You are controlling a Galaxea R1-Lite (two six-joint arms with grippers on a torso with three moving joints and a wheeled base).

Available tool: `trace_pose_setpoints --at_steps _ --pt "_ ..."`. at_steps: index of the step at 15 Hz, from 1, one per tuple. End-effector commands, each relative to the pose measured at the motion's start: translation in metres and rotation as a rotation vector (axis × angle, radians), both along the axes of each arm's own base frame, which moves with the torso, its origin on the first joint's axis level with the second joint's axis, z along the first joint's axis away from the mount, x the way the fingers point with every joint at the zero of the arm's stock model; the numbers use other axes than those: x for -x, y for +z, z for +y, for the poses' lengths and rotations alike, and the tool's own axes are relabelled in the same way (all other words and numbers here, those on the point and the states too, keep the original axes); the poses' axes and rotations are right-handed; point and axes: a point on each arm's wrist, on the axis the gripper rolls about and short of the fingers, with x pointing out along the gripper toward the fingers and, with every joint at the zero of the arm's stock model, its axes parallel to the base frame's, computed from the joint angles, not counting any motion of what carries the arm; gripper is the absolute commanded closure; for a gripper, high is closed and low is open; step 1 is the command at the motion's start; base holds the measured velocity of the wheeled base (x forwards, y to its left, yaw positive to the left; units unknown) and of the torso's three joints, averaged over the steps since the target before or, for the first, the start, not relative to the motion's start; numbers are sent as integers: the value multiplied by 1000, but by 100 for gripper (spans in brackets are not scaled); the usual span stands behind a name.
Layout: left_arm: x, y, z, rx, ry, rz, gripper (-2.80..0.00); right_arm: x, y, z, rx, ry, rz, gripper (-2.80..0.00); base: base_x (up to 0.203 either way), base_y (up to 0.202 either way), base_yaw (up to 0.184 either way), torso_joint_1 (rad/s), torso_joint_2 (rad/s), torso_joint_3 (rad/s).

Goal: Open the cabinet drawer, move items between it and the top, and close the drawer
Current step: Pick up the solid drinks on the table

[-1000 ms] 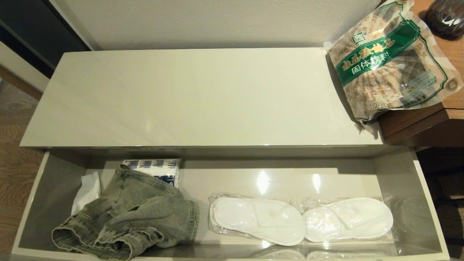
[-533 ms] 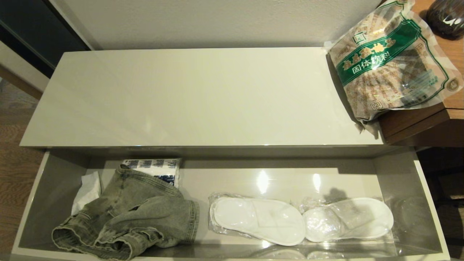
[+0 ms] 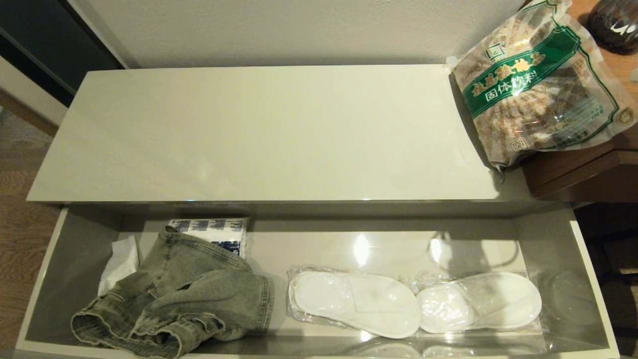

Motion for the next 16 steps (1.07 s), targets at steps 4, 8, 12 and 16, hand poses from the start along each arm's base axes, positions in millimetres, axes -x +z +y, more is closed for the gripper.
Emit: trace_pose_setpoints --at_steps 4,8,12,16 --pt "0 0 0 0 0 1 0 19 0 17 11 49 -191 0 0 0 0 0 0 0" --pt "0 0 0 0 0 1 0 55 8 21 67 14 -257 0 0 0 0 0 0 0" --pt "0 0 0 0 0 1 0 49 -15 26 116 34 -168 -280 0 0 0 0 0 0" --pt "0 0 0 0 0 1 0 45 -34 29 119 62 -102 -280 0 0 0 0 0 0"
